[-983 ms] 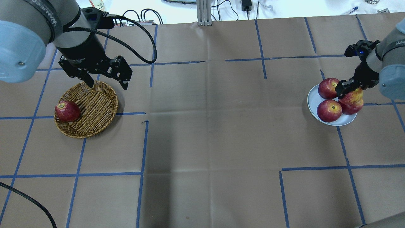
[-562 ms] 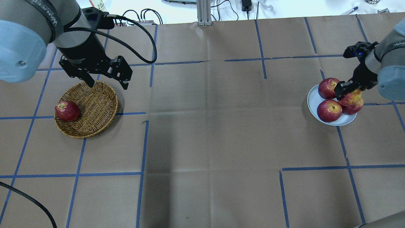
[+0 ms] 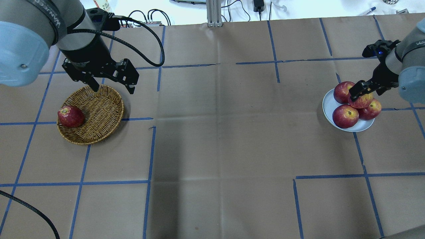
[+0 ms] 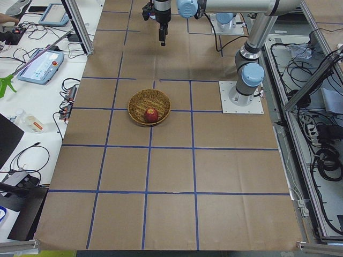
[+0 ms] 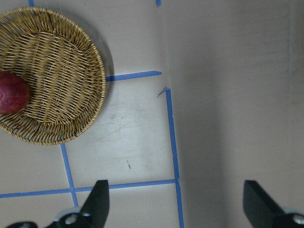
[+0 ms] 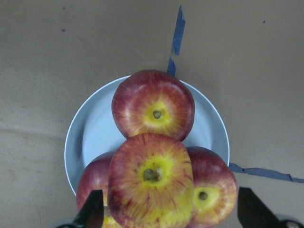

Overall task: Transfer apple from basket to plate
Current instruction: 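Lower the apple onto the other apples on the plate and open the right gripper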

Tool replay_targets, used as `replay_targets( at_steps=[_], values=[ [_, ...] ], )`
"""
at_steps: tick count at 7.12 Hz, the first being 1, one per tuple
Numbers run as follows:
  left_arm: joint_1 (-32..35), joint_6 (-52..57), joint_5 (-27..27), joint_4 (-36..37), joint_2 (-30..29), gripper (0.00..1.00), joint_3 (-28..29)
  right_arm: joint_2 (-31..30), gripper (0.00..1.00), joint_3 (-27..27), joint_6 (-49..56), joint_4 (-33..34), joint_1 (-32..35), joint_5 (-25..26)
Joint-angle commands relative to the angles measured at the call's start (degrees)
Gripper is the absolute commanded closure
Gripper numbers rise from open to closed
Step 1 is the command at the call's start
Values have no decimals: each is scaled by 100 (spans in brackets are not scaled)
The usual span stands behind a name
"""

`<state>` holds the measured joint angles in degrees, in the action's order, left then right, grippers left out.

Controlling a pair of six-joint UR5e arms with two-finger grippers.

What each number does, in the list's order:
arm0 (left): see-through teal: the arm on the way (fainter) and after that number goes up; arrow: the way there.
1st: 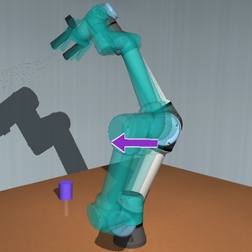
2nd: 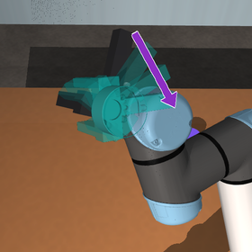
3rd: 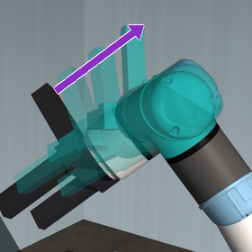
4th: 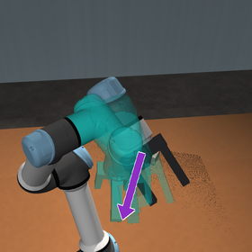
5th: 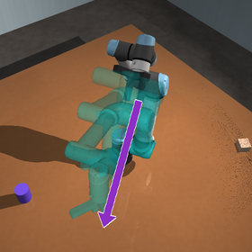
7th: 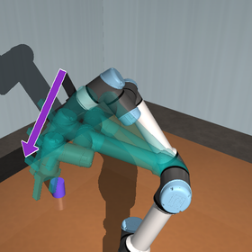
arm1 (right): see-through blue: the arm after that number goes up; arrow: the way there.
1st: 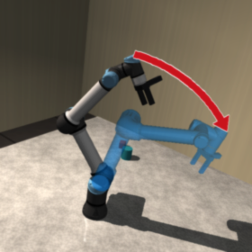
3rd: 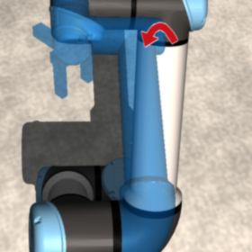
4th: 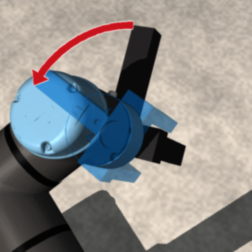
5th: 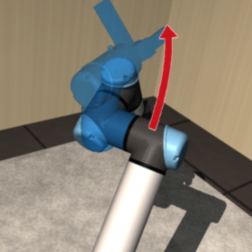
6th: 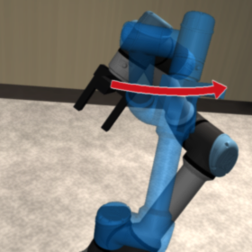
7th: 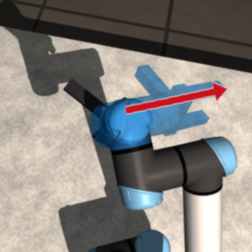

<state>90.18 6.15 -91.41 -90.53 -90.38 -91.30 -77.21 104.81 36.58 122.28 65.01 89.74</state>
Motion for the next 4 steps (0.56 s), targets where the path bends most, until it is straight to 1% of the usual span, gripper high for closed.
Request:
replay_targets(
  at_steps=[1,2,3,4],
  values=[
    [-1,0,0,0,-6,1,-2,-275,0,-652,-150,-867,361,8],
    [-1,-9,9,0,-6,1,7,-520,0,-872,-308,-1516,624,8],
    [-1,0,17,0,-6,1,7,-845,0,-875,-744,-2062,888,8],
    [-1,-9,44,0,-6,1,15,-1126,0,-848,-1358,-2424,1248,-1]
  ],
)
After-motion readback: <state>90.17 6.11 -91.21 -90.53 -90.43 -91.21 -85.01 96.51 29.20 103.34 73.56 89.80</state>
